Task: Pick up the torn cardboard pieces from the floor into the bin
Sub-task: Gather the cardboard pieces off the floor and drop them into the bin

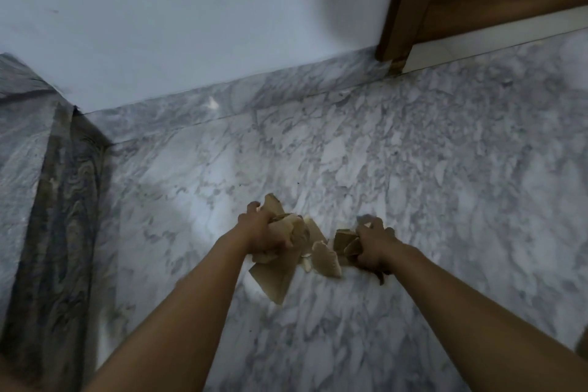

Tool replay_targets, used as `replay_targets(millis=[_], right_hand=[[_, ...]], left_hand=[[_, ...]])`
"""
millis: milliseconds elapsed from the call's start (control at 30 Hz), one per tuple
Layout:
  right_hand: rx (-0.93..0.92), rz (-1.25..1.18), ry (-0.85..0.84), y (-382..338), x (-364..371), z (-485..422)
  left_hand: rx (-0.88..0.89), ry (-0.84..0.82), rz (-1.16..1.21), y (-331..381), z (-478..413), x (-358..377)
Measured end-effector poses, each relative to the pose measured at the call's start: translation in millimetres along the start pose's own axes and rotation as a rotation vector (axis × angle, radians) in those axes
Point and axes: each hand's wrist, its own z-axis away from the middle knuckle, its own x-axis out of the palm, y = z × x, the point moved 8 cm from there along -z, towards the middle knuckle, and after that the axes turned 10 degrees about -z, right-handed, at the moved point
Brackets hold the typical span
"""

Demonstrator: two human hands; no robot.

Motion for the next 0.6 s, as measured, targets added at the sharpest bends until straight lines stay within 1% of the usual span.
replay_targets(millis=[100, 167, 267, 400, 533, 600], right_hand=[[-0.012, -0.044, 0.176, 4, 9, -3], [-0.003, -0.098, 0.231, 8, 10, -8], [0.037, -0.174, 0.211, 12, 15, -15], [0.094, -0.161, 0.121, 17, 15, -20], [0.061, -0.200, 0.166, 21, -17, -22], [0.040, -0.220, 0.194, 18, -38, -18]], left_hand=[[-0.004, 0.103, -0.068, 13, -10, 8], [-0.019, 0.151, -0.042, 14, -14, 6], [-0.001, 0.194, 0.068, 9, -18, 5], [0.033, 0.243, 0.216, 5, -16, 0], [0.080, 0.264, 0.376, 1, -11, -19], [0.083, 0.313, 0.437, -8, -6, -33]])
